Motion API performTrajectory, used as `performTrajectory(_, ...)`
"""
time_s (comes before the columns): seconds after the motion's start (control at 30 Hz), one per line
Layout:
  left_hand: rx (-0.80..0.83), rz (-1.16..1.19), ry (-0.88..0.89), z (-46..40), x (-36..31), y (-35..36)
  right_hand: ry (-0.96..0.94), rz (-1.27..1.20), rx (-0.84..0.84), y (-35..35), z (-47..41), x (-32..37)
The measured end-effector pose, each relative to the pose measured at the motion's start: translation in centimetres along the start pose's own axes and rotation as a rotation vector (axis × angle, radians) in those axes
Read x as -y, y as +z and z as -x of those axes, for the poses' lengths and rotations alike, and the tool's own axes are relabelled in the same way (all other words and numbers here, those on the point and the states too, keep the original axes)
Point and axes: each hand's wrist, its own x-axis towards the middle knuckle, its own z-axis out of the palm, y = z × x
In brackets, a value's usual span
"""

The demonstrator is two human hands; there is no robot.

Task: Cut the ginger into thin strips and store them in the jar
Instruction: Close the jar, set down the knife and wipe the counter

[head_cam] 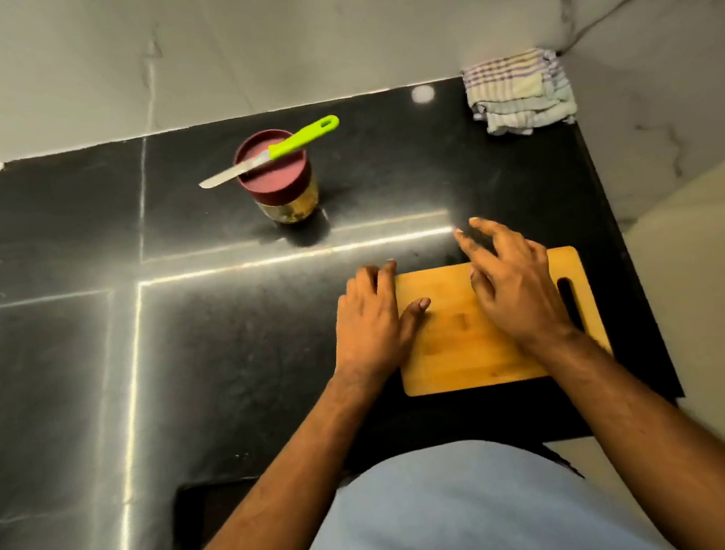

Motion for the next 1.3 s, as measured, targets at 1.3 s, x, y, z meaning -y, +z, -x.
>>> performTrajectory(1.3,-0.097,0.839,-0.628,-4.8,-2.6,-2.8,0.399,-0.12,0.056,-1.2,-5.8,-4.1)
